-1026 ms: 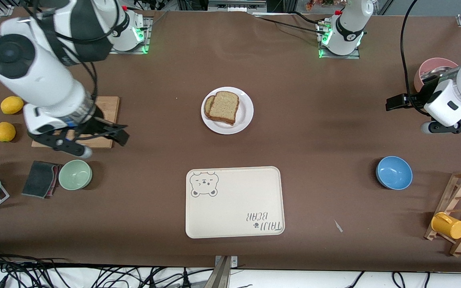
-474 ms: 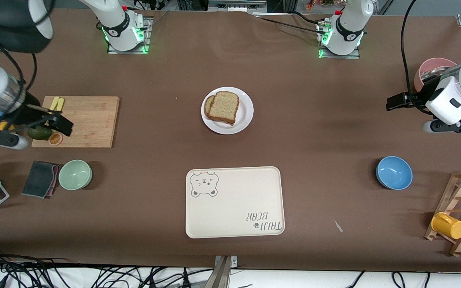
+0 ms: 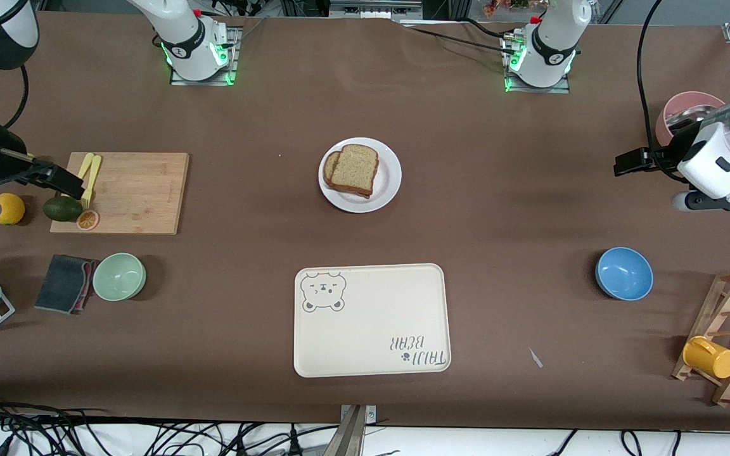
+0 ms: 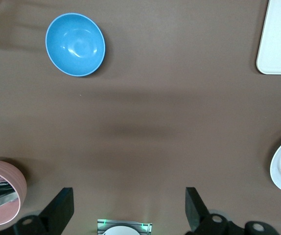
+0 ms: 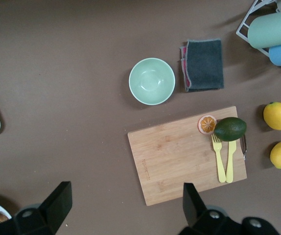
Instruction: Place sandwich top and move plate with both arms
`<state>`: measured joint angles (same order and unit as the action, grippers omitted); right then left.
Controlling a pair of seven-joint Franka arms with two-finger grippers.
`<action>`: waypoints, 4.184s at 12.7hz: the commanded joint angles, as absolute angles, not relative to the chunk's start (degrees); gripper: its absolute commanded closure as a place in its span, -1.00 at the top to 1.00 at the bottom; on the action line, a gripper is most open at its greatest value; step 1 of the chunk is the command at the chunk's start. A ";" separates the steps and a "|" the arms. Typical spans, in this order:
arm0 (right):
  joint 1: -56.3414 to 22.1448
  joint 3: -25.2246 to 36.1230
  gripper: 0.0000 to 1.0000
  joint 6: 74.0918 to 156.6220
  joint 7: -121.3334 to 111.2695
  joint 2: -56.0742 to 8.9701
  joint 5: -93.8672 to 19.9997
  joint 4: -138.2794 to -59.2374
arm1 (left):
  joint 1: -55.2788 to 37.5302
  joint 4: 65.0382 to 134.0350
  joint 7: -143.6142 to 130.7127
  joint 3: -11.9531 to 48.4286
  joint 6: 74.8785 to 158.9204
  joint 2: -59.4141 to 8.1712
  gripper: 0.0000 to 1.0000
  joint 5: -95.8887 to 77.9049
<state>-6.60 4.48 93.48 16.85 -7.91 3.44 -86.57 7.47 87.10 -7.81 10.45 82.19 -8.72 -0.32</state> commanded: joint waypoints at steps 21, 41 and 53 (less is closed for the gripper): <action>-6.15 2.91 1.00 92.11 9.32 -3.08 0.23 -92.20 | 5.45 112.57 -7.50 14.77 119.08 -14.41 1.00 -37.06; -5.89 -1.58 1.00 92.72 15.91 -2.20 4.75 -92.20 | -8.09 124.81 17.49 18.36 135.09 -24.16 0.97 -67.06; -5.54 -2.11 1.00 96.23 15.82 -4.92 3.52 -92.29 | -14.24 122.61 31.26 22.33 143.44 -32.16 0.94 -84.18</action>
